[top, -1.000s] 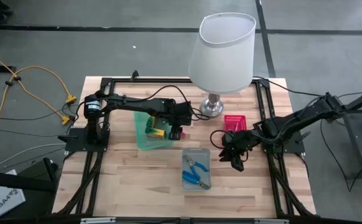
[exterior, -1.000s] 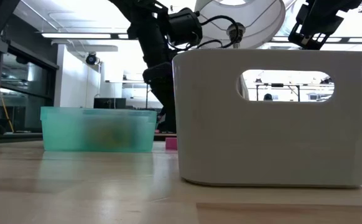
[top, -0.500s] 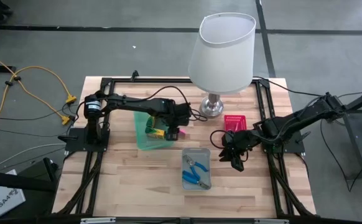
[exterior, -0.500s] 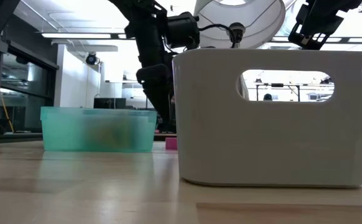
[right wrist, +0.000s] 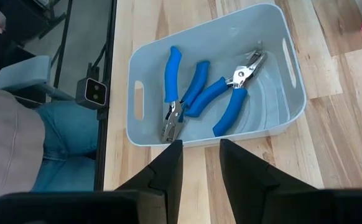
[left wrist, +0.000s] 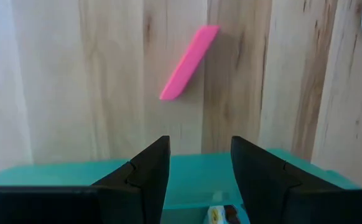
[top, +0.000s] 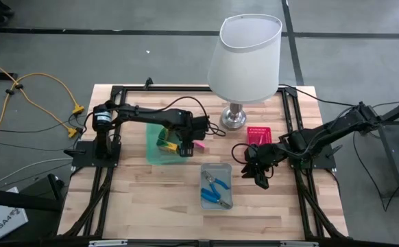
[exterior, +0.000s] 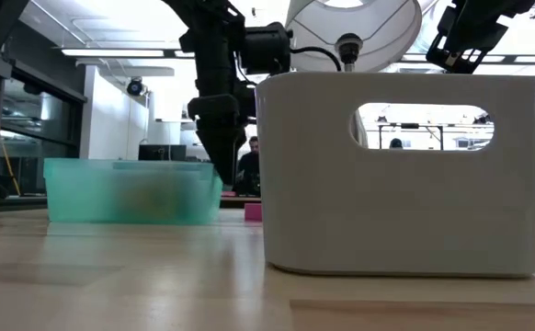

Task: Pick & Place School Supplies
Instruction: Put the pink eraser into the red bin

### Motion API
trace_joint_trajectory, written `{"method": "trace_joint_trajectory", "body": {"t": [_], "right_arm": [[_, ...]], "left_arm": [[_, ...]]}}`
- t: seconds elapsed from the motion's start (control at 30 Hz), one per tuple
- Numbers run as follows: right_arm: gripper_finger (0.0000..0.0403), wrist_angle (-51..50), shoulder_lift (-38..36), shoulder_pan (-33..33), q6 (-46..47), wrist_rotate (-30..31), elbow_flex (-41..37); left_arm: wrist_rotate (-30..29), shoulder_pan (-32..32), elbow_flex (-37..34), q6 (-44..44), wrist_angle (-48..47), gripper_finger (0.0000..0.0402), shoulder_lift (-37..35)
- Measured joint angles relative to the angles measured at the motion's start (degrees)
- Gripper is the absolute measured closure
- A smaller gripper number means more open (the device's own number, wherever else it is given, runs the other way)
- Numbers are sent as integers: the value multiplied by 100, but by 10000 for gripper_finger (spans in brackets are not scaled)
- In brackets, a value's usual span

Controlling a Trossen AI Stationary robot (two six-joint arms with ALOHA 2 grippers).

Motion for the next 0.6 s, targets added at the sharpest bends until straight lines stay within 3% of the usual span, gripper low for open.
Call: {"method": "trace_joint_trajectory", "body": {"t": [0.2, 0.6], "right_arm": [[306, 0, 0, 0, -2, 0, 0], [306, 0, 0, 2, -104, 0, 0]], "left_arm": [[7, -67, 0, 93, -123, 237, 0], [-166, -168, -1, 1511, 799, 237, 2]]}}
